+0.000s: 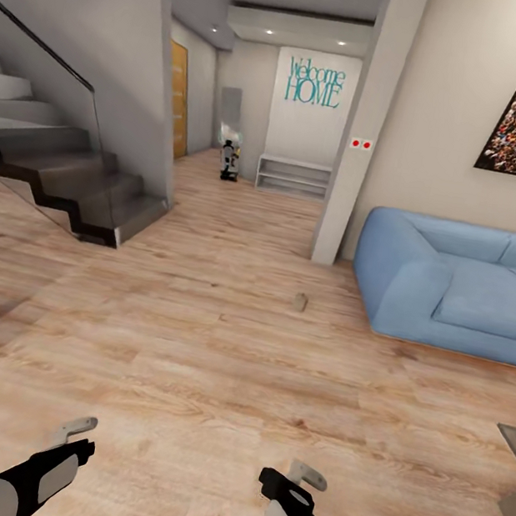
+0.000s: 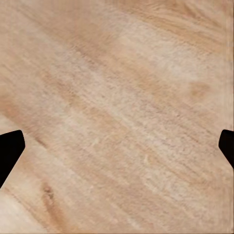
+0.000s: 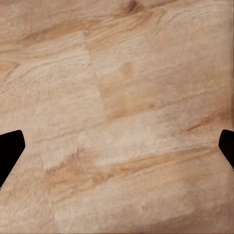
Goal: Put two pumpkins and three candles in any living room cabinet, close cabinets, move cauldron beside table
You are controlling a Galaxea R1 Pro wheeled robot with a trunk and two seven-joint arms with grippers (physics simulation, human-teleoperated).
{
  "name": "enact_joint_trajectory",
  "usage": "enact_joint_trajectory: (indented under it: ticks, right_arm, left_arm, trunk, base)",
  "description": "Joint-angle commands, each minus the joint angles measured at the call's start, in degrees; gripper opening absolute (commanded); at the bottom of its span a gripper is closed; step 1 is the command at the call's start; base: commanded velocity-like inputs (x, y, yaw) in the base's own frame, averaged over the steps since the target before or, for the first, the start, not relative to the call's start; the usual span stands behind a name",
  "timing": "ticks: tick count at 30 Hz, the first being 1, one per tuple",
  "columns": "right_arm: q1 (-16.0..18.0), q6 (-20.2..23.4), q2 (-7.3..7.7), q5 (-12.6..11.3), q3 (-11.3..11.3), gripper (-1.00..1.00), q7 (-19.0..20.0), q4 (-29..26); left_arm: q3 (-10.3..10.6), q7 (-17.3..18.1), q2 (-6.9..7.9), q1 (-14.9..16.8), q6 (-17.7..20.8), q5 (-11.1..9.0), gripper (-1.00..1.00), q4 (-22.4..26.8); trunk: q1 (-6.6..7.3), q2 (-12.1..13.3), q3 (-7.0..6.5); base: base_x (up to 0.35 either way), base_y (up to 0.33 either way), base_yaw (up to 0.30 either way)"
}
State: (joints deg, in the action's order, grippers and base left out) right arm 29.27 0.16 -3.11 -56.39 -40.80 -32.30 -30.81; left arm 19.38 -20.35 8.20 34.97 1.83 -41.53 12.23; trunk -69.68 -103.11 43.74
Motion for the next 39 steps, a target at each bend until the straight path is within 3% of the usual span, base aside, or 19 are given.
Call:
enact_joint_trajectory:
  ticks: [1,9,39]
  right_arm:
    - [0.1,0.0,0.03,-0.3,-0.4,1.00,-0.4,0.0]
    - [0.1,0.0,0.03,-0.2,-0.4,1.00,-0.4,0.0]
    - [0.1,0.0,0.03,-0.3,-0.4,1.00,-0.4,0.0]
  left_arm:
    - [0.5,-0.4,0.06,0.0,0.2,-0.4,1.00,0.2]
    - [0.5,-0.4,0.06,0.0,0.2,-0.4,1.00,0.2]
    - [0.5,-0.4,-0.03,-0.1,0.2,-0.4,1.00,0.2]
  trunk:
    - [-0.03,0.0,0.05]
    - [-0.03,0.0,0.05]
    - [-0.03,0.0,0.05]
  base:
    - [0.329,0.000,-0.276]
    - [0.329,0.000,-0.230]
    - [0.329,0.000,-0.037]
